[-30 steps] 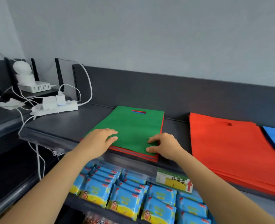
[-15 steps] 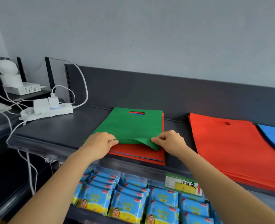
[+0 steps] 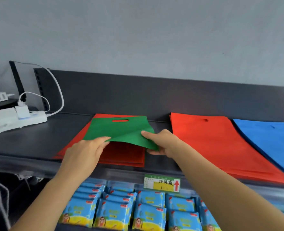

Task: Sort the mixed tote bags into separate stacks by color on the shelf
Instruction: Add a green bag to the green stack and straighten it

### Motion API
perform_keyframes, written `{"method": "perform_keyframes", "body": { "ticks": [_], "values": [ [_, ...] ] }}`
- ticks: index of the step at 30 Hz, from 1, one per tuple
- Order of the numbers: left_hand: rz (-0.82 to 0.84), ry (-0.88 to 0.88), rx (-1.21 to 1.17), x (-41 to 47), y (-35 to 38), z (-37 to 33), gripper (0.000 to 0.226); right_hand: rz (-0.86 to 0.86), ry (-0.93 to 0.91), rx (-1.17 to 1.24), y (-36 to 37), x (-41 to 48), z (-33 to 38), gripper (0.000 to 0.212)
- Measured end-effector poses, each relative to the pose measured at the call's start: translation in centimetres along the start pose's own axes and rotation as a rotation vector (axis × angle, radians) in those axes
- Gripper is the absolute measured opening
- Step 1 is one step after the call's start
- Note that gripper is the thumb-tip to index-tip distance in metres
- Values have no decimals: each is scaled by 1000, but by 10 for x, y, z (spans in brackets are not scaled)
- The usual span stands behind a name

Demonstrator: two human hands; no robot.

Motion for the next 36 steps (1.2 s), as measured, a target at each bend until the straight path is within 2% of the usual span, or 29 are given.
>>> {"method": "perform_keyframes", "body": {
  "ticks": [2,5,9,15,19,23,25,28,31,36],
  "values": [
    [-34,89,27,-1,-2,-30,24,24,-39,37,-16,-8,2,25],
    [-21,129,16,-2,1,-75,28,-121,-202,-29,-63,-22,6,19],
    [-26,236,10,-2,25,-151,34,-286,-402,-83,-147,-66,4,27],
    [-94,434,-80,-13,72,-299,47,-278,-564,17,-291,-139,-40,49],
    [-27,529,-121,-23,121,-381,47,-367,-441,24,-385,-165,-101,48],
    [93,594,-176,-26,171,-447,46,-438,-104,-41,-467,-172,-183,38],
    [159,653,-172,-26,192,-479,42,-460,65,-142,-499,-173,-225,39],
    [227,728,-173,-22,217,-519,43,-461,231,-422,-533,-175,-267,40],
    [228,772,-205,-7,226,-552,44,-507,209,-521,-562,-175,-276,35],
    [140,862,-245,33,233,-602,51,-749,-50,-445,-615,-170,-262,31]
  ]
}}
Point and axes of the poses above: each hand's wrist, its own x-axis towards the middle knuckle, its own y-axis out of the palm, z = x × y, the point moved 5 cm from there along x, towards the middle knuckle, and after that the axes turned 13 degrees about -x, right-handed, at the moved point
